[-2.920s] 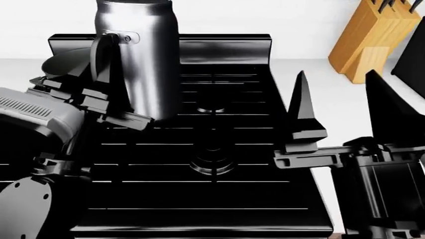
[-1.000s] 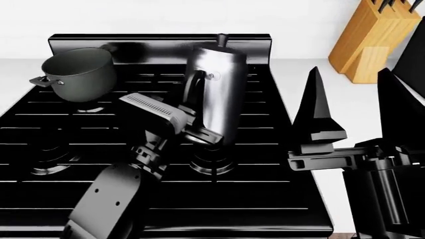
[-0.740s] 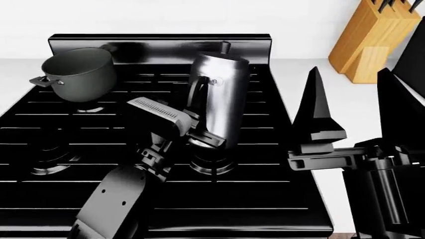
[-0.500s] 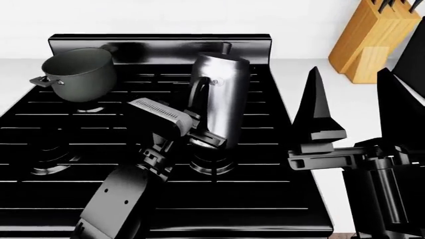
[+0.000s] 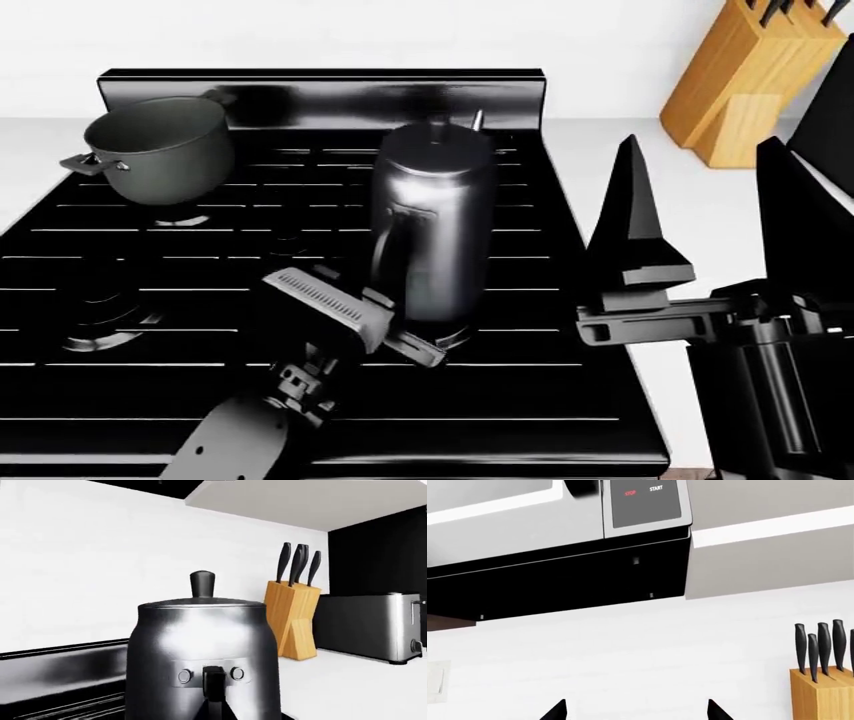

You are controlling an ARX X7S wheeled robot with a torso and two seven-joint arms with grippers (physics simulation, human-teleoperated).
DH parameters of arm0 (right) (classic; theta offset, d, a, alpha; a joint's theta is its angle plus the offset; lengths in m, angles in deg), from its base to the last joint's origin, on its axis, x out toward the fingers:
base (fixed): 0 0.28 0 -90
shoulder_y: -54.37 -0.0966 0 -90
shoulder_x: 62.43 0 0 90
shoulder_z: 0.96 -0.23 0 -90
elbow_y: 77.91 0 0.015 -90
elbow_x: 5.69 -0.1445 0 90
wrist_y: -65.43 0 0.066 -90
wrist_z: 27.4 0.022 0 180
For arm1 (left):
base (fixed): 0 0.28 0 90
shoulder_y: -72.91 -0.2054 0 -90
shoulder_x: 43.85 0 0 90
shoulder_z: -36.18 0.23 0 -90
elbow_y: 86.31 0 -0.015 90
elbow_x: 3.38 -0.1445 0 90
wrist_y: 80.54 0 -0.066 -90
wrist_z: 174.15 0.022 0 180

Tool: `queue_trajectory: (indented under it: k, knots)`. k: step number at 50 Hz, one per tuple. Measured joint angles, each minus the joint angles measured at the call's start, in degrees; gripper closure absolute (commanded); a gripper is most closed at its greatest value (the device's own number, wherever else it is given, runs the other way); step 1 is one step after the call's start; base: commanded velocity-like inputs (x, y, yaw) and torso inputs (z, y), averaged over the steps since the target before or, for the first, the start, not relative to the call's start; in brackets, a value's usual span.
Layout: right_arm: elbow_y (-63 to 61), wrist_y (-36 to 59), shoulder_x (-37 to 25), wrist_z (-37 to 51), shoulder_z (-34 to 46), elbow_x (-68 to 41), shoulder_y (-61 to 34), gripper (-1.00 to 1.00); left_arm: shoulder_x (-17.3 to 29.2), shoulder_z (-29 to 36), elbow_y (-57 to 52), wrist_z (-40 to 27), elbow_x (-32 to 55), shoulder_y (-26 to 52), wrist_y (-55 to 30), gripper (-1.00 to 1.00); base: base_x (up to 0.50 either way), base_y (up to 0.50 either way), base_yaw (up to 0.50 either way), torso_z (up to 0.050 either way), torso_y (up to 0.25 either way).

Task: Pick the kettle from the counter and place it on a stove burner. Then turn the burner on.

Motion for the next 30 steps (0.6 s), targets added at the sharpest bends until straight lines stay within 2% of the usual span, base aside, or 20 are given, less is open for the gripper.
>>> queue_trajectory:
  k: [18, 19, 30]
  knots:
    - [-0.2, -0.3, -0.3, 0.4, 0.7, -0.3, -0.6, -1.00, 3.0, 1.5, 0.2, -0.9, -1.6, -6.4, 1.3, 1.00, 0.00, 0.00, 0.00, 0.000, 0.000]
    - [-0.1, -0.3, -0.3, 0.4, 0.8, -0.2, -0.6, -1.00, 3.0, 1.5, 0.1, -0.9, -1.6, -6.5, 1.4, -1.00, 0.00, 0.00, 0.00, 0.000, 0.000]
    - [0.0, -0.7, -0.5, 0.4, 1.1, -0.2, -0.7, -1.00, 3.6, 1.5, 0.6, -1.8, -1.4, -7.8, 1.2, -1.00, 0.00, 0.00, 0.00, 0.000, 0.000]
